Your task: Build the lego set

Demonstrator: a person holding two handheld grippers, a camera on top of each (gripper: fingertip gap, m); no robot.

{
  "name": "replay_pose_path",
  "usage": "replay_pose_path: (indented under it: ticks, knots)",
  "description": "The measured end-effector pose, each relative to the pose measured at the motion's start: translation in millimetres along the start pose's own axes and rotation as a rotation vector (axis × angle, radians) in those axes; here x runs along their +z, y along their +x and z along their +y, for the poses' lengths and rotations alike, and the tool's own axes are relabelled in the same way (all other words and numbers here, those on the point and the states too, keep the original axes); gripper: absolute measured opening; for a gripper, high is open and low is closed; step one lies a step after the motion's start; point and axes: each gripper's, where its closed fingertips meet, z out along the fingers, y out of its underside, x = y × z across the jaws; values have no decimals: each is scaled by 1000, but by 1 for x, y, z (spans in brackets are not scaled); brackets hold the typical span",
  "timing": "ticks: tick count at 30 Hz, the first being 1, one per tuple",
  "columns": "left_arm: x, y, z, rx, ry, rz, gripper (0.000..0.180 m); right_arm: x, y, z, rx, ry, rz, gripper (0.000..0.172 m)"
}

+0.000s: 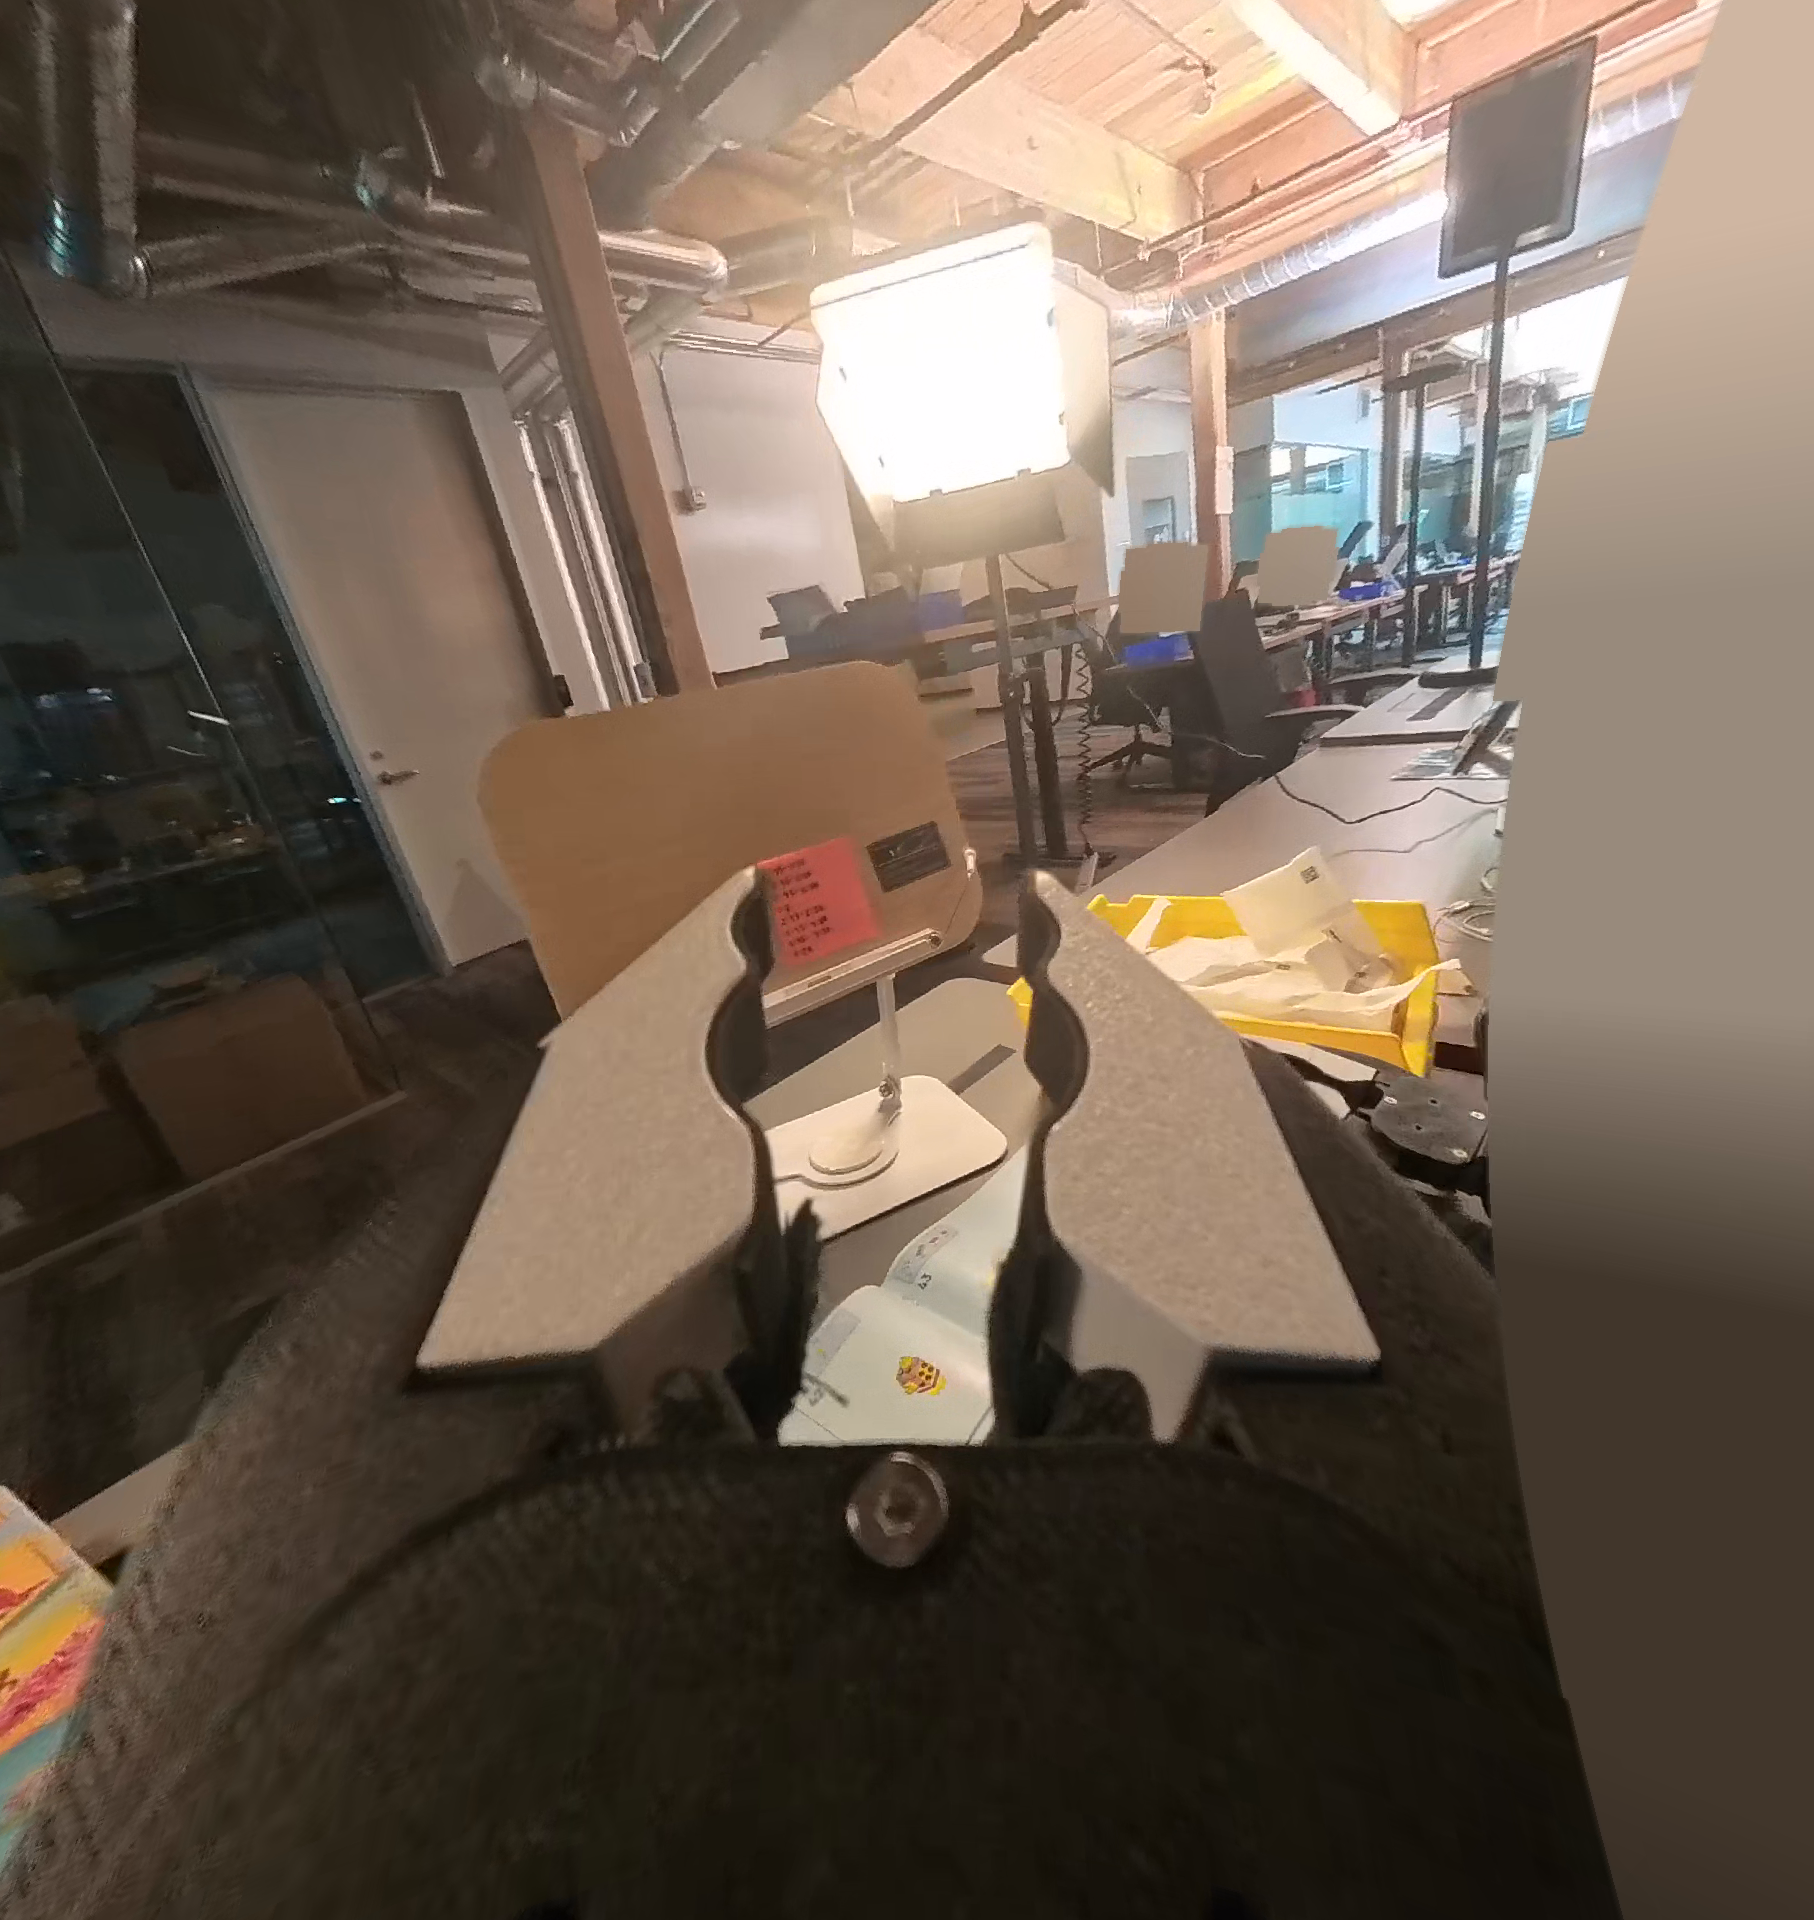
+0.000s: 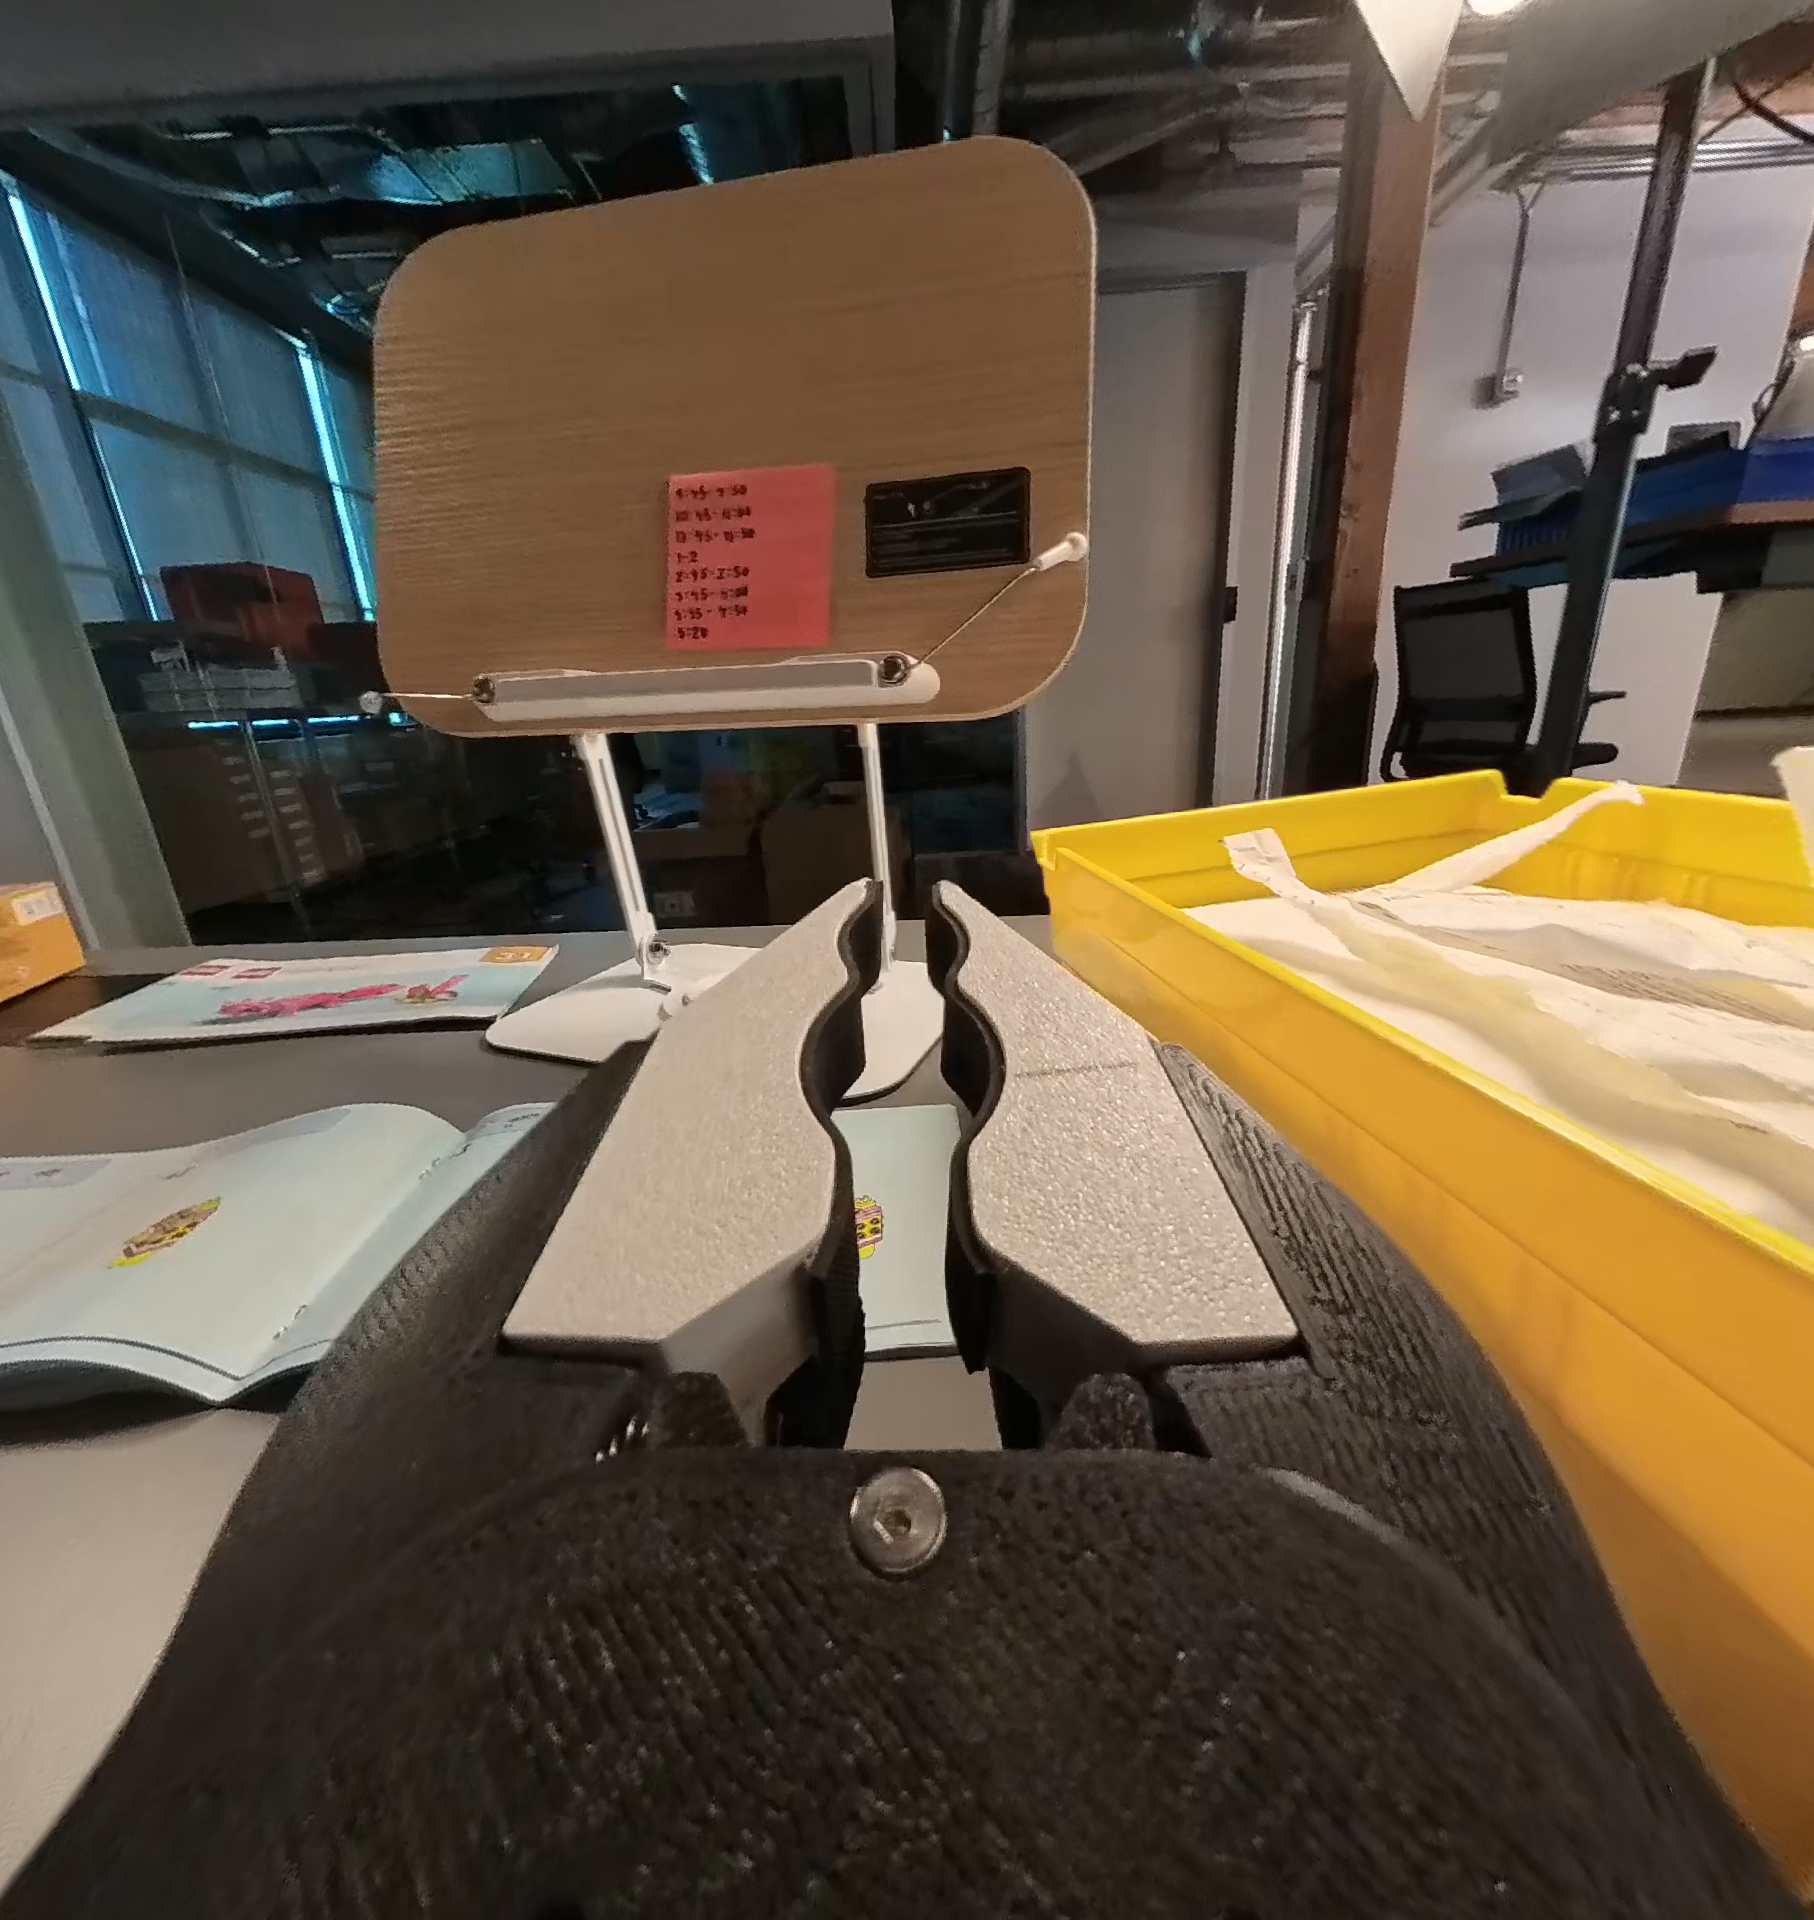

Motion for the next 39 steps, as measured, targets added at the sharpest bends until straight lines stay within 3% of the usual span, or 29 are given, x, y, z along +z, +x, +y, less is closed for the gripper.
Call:
replay_pose_path:
  ticks: [6,21,29,32,35,39]
  knots:
    - [-8,6,-14,80,52,-43,45,2,-9,1,-64,-5,-23,4]
    - [-9,-7,-8,-20,49,-7,46,3,-13,1,-84,-1,-47,3]
    - [-6,20,-1,-44,19,53,50,1,-11,-1,-68,7,-50,3]
    - [-15,54,28,-77,-62,132,56,0,-11,-1,-70,8,-53,3]
    - [-42,78,103,-104,-276,134,67,1,-13,-1,-68,8,-61,3]
    - [-102,96,199,-129,-572,63,71,1,-13,-1,-66,9,-59,3]
